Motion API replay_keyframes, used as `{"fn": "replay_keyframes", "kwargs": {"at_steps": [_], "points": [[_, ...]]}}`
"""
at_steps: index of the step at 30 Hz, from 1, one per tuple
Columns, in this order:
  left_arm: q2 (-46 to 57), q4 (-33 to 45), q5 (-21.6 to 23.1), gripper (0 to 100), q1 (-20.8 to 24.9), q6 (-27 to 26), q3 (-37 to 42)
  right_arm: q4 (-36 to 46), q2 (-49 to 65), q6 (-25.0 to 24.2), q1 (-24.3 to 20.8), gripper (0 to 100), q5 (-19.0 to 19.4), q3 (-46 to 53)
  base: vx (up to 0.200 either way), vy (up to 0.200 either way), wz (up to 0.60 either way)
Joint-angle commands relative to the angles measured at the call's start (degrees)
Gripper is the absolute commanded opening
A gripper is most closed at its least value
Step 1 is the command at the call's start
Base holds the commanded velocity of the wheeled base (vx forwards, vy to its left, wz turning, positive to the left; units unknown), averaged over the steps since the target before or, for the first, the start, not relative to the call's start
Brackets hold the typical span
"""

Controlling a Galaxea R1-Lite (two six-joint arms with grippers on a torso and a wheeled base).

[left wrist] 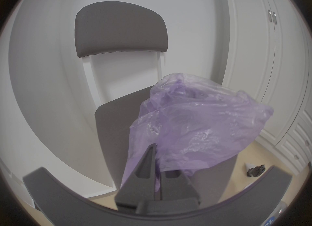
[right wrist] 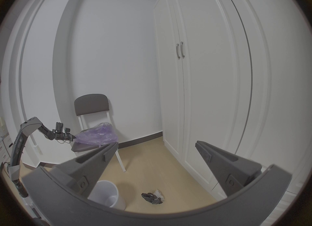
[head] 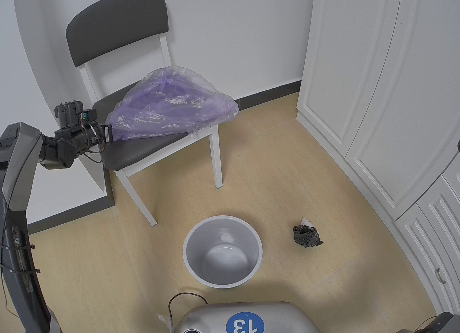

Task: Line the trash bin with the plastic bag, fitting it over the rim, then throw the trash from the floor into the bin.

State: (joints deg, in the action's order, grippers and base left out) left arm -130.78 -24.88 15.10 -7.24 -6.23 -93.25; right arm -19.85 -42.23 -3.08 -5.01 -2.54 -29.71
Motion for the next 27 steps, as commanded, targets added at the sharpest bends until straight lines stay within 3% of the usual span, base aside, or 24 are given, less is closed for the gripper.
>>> {"fn": "replay_keyframes", "kwargs": {"at_steps": [1, 5, 12, 22, 24, 27], "points": [[5.71, -0.08, -0.51, 0, 2.76, 2.71, 2.72, -0.10, -0.31, -0.08, -1.32, 100, -0.01, -0.09, 0.000, 0.000, 0.00], [10.11, -0.08, -3.33, 0, 4.08, 3.07, 5.53, -0.63, -1.98, -1.93, -3.87, 100, -0.63, -0.44, 0.000, 0.000, 0.00], [15.91, 2.03, -10.71, 0, 6.80, 3.42, 5.62, -3.27, -4.71, -5.62, -4.13, 100, -0.98, -0.61, 0.000, 0.000, 0.00], [20.57, 5.63, -11.41, 0, 10.67, 7.64, 2.72, -4.85, -6.99, -5.79, -5.71, 100, -2.65, 1.50, 0.000, 0.000, 0.00], [21.27, 6.69, -11.50, 0, 12.16, 7.81, 1.66, -5.91, -9.54, -6.94, -6.42, 100, -4.67, 0.97, 0.000, 0.000, 0.00], [21.80, 8.36, -12.12, 0, 14.80, 7.99, -0.36, -12.94, -17.10, -11.15, -8.44, 100, -11.18, 0.27, 0.000, 0.000, 0.00]]}}
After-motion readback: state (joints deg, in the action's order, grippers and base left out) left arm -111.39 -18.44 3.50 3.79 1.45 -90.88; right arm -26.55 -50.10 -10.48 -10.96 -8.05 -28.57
